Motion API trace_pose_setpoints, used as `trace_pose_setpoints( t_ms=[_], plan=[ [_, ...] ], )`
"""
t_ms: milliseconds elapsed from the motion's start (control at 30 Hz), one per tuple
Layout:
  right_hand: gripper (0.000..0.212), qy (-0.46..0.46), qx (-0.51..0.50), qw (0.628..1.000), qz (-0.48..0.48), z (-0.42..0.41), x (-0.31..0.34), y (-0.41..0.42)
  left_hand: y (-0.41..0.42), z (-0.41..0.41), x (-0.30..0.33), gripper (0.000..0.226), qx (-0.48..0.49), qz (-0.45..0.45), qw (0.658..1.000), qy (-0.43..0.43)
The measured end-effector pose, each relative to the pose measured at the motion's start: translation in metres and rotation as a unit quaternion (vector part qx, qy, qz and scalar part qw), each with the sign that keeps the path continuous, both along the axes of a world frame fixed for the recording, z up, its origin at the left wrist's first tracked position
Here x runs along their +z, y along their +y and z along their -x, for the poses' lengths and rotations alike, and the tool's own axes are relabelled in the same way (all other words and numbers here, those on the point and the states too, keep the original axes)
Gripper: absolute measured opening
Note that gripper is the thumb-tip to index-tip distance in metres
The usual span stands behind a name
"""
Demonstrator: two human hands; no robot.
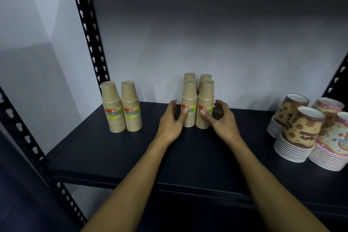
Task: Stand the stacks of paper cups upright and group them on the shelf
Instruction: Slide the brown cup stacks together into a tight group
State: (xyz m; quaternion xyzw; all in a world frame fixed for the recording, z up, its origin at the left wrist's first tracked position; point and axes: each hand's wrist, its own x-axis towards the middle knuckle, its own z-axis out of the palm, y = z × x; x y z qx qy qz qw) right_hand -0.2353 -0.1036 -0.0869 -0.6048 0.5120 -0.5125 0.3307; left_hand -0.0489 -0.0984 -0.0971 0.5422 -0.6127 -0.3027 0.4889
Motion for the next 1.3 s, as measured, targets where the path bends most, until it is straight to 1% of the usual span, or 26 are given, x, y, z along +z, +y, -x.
trace_pose_setpoints(
  t_ms=[67, 133, 233, 267, 467, 533, 600, 733, 767, 833, 900, 967, 1033, 1100, 1167, 1233, 1300],
  plan=[
    [0.081, -0.033, 0.026, 0.999, -0.02, 0.0, 0.002, 0.001, -0.001, -0.002, 0.002, 0.069, -0.02, -0.007, 1.0, -0.01],
    [0.074, -0.04, 0.058, 0.997, -0.025, 0.0, 0.002, 0.002, -0.003, -0.002, 0.001, 0.064, -0.035, -0.008, 0.999, -0.029],
    [0.048, -0.02, 0.098, 0.995, -0.011, -0.003, 0.001, 0.004, -0.004, 0.001, -0.002, 0.054, -0.055, -0.001, 0.997, -0.053],
    [0.043, -0.022, 0.098, 0.995, -0.009, -0.003, 0.0, 0.004, -0.003, 0.003, -0.001, 0.052, -0.058, -0.001, 0.997, -0.056],
    [0.034, -0.018, 0.088, 0.996, -0.012, -0.004, 0.002, 0.005, 0.002, 0.003, 0.001, 0.048, -0.055, -0.006, 0.997, -0.053],
    [0.034, -0.015, 0.086, 0.996, -0.013, -0.004, 0.002, 0.006, 0.001, 0.003, 0.001, 0.049, -0.052, -0.01, 0.997, -0.055],
    [0.037, -0.014, 0.084, 0.996, -0.016, -0.004, 0.002, 0.006, 0.001, 0.002, 0.001, 0.055, -0.049, -0.019, 0.997, -0.055],
    [0.044, -0.013, 0.084, 0.996, -0.026, -0.003, 0.004, 0.009, 0.002, 0.002, 0.001, 0.079, -0.036, -0.05, 0.997, -0.05],
    [0.045, -0.011, 0.081, 0.996, -0.03, -0.003, 0.005, 0.011, 0.004, 0.002, 0.002, 0.08, -0.028, -0.054, 0.997, -0.05],
    [0.041, 0.009, 0.07, 0.997, -0.037, -0.003, 0.007, 0.014, 0.01, 0.004, 0.006, 0.071, -0.012, -0.052, 0.998, -0.042],
    [0.045, 0.038, 0.05, 0.997, -0.044, -0.003, 0.007, 0.015, 0.017, 0.003, 0.007, 0.062, -0.001, -0.045, 0.998, -0.042],
    [0.055, 0.066, 0.032, 0.996, -0.051, -0.004, 0.008, 0.018, 0.023, 0.003, 0.008, 0.067, 0.01, -0.046, 0.998, -0.041],
    [0.058, 0.092, 0.007, 0.994, -0.051, -0.006, 0.012, 0.024, 0.033, 0.003, 0.011, 0.07, 0.015, -0.054, 0.997, -0.052],
    [0.061, 0.136, -0.021, 0.989, -0.058, -0.005, 0.013, 0.032, 0.046, 0.001, 0.01, 0.072, 0.014, -0.06, 0.995, -0.074],
    [0.066, 0.186, -0.045, 0.978, -0.079, -0.003, 0.01, 0.047, 0.063, -0.005, 0.006, 0.073, 0.007, -0.06, 0.991, -0.117],
    [0.062, 0.239, -0.052, 0.967, -0.077, -0.002, 0.0, 0.065, 0.074, -0.014, -0.003, 0.071, -0.004, -0.052, 0.978, -0.2],
    [0.054, 0.323, -0.033, 0.944, -0.052, -0.002, -0.009, 0.081, 0.082, -0.019, -0.009, 0.067, -0.016, -0.046, 0.946, -0.319]
  ],
)
